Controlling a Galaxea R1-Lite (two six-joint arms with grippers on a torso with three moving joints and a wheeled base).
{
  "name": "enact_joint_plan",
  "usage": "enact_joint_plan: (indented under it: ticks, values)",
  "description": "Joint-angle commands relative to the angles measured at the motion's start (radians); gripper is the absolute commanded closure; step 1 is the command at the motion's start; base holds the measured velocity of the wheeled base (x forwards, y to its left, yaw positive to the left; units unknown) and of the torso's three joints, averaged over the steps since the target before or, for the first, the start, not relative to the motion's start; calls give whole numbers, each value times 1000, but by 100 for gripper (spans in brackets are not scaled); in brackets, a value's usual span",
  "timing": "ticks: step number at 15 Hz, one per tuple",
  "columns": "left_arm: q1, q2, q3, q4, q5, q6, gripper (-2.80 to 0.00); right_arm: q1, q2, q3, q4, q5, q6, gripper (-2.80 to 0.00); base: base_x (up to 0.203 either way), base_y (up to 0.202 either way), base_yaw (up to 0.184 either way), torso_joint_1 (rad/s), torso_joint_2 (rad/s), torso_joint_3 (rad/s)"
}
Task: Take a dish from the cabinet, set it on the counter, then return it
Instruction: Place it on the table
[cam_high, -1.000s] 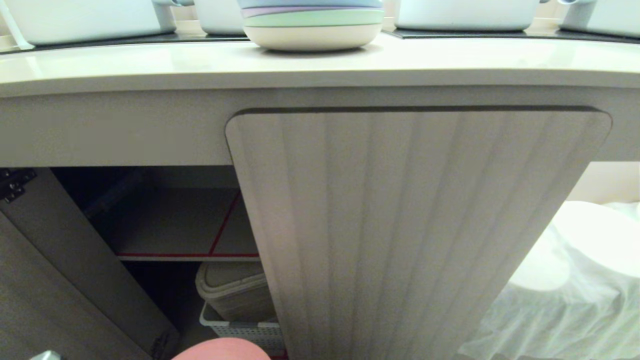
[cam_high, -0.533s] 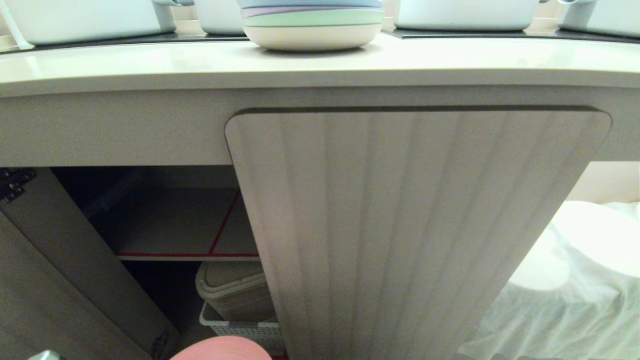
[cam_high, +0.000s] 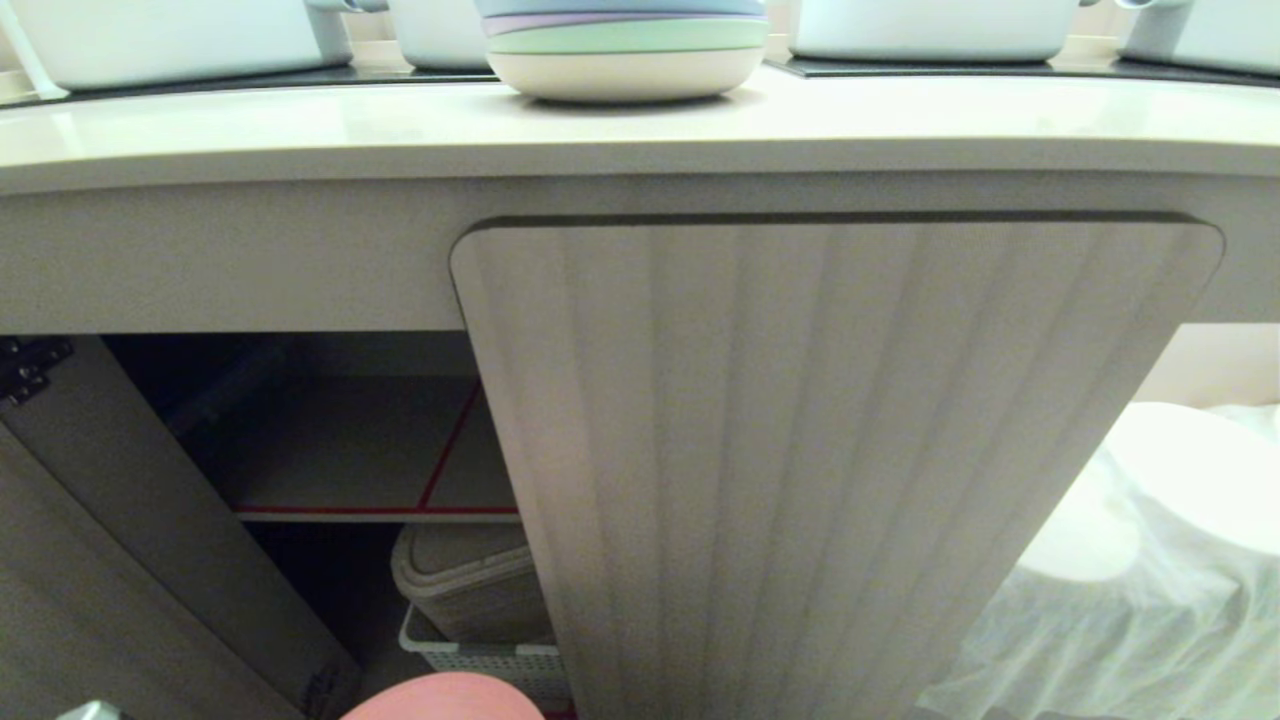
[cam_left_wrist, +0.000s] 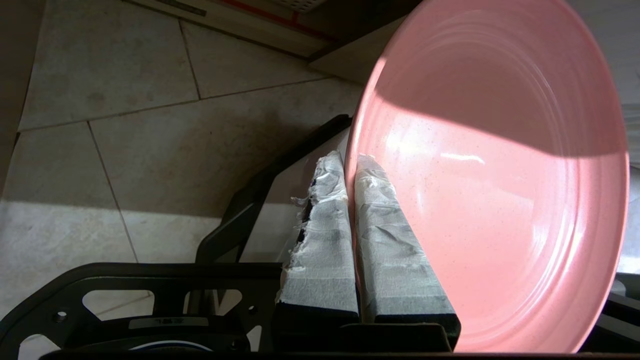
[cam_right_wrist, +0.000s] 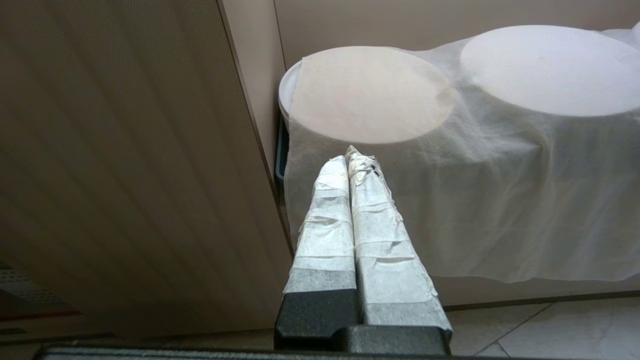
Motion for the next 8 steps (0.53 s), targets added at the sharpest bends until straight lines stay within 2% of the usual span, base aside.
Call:
enact_joint_plan:
  ticks: [1, 5, 8]
  values:
    - [0, 3, 0, 0, 0, -3, 0, 0, 0, 0, -1, 0, 0, 0, 0, 0, 0, 0, 0, 0]
    - [1, 3, 0, 0, 0, -5, 0, 0, 0, 0, -1, 0, 0, 0, 0, 0, 0, 48, -222, -226]
    - [2, 3, 0, 0, 0, -13, 0, 0, 0, 0, -1, 0, 0, 0, 0, 0, 0, 189, -511, -300]
